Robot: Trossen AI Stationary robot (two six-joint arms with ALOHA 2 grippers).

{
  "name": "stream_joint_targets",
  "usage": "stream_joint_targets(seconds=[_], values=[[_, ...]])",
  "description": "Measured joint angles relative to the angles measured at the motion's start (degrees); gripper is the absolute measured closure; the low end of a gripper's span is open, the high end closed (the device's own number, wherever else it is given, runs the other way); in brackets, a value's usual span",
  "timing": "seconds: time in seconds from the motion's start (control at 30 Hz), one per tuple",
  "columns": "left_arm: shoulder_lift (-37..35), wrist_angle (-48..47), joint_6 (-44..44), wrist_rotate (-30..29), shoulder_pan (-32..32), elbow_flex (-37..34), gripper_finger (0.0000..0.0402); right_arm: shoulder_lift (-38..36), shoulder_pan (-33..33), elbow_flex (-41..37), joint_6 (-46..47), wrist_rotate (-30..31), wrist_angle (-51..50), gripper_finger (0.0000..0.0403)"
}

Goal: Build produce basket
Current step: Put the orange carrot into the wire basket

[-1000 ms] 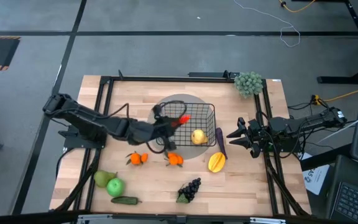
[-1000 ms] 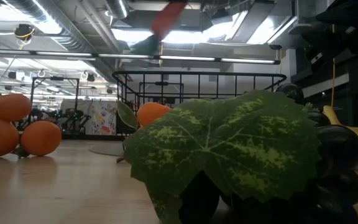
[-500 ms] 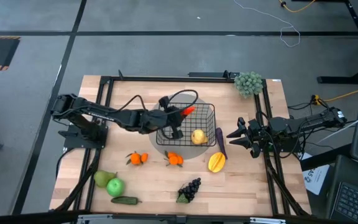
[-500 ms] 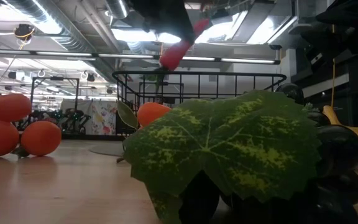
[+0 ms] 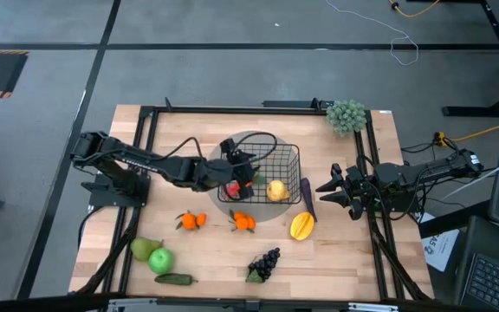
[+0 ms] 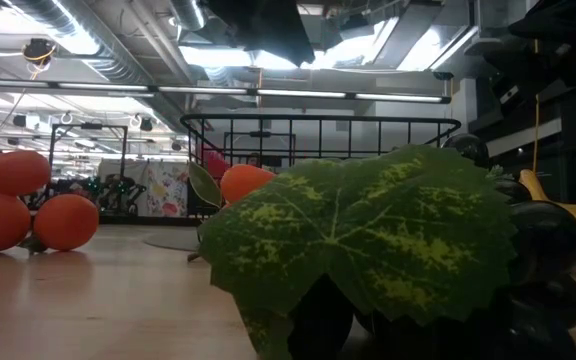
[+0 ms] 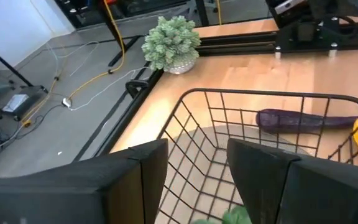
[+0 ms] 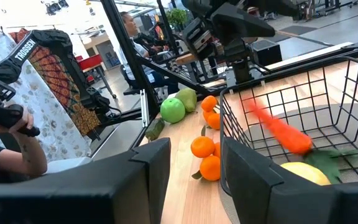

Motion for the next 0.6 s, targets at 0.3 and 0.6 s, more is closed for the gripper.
stream_joint_targets(seconds=[0.3,0.6], values=[[0.0,-1.06,1.77,-11.95,-2.74,0.0,0.0245,0.0,0.01,0.0,0.02,0.0,0.0,0.0263],[0.0,-12.48,5.2,-30.89,-9.31,0.0,0.0245,0.0,0.01,0.0,0.02,0.0,-0.02,0.0263]])
